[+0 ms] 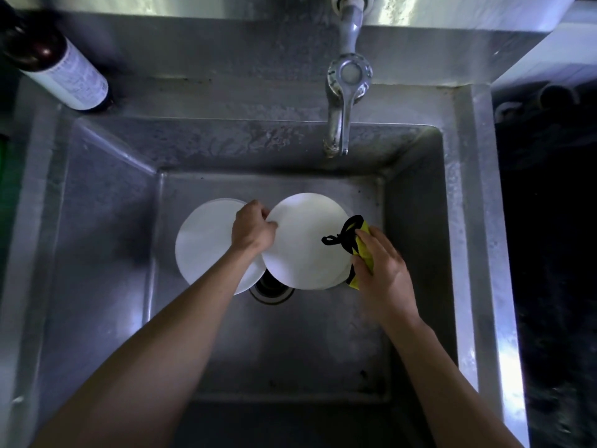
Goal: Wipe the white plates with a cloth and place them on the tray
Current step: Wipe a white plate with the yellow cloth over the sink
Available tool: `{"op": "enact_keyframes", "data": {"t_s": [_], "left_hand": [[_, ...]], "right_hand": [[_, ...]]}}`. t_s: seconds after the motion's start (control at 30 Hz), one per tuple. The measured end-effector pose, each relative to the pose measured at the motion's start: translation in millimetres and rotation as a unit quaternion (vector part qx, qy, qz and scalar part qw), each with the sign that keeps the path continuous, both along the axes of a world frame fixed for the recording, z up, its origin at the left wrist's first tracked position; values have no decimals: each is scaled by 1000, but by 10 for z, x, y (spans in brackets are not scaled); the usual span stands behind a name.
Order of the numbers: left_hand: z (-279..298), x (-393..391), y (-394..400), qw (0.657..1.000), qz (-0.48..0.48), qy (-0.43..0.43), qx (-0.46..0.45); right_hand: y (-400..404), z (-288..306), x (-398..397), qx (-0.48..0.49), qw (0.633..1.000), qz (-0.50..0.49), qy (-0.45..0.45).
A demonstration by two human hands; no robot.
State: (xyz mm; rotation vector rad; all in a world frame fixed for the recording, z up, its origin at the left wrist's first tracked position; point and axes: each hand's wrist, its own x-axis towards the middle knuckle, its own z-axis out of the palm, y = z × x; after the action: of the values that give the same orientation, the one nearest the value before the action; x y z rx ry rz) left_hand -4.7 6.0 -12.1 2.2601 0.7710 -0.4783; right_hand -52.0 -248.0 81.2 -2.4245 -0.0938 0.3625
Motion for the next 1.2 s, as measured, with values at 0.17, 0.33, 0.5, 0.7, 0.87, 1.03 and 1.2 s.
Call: {"op": "enact_keyframes", "data": {"t_s": [0.17, 0.33, 0.5, 0.7, 0.87, 1.03, 1.2], "left_hand": [[53, -128, 37, 998, 45, 1, -38], [216, -284, 88, 992, 106, -13, -70], [449, -514, 75, 986, 124, -16, -112], [754, -827, -63, 964, 161, -30, -211], [957, -1030, -159, 949, 181, -10, -257], [1207, -1170, -247, 935, 213, -10, -285], [1517, -1300, -393, 890, 283, -33, -356]], "right_hand": [[3, 69, -104, 5, 1000, 4, 3], [-6, 166, -232, -7, 1000, -7, 9], [16, 283, -365, -15, 999, -10, 29], [45, 488, -557, -8, 1000, -6, 24], [66, 702, -682, 0, 1000, 1, 30], [91, 874, -783, -3, 999, 22, 38], [92, 1004, -891, -5, 998, 48, 42]]}}
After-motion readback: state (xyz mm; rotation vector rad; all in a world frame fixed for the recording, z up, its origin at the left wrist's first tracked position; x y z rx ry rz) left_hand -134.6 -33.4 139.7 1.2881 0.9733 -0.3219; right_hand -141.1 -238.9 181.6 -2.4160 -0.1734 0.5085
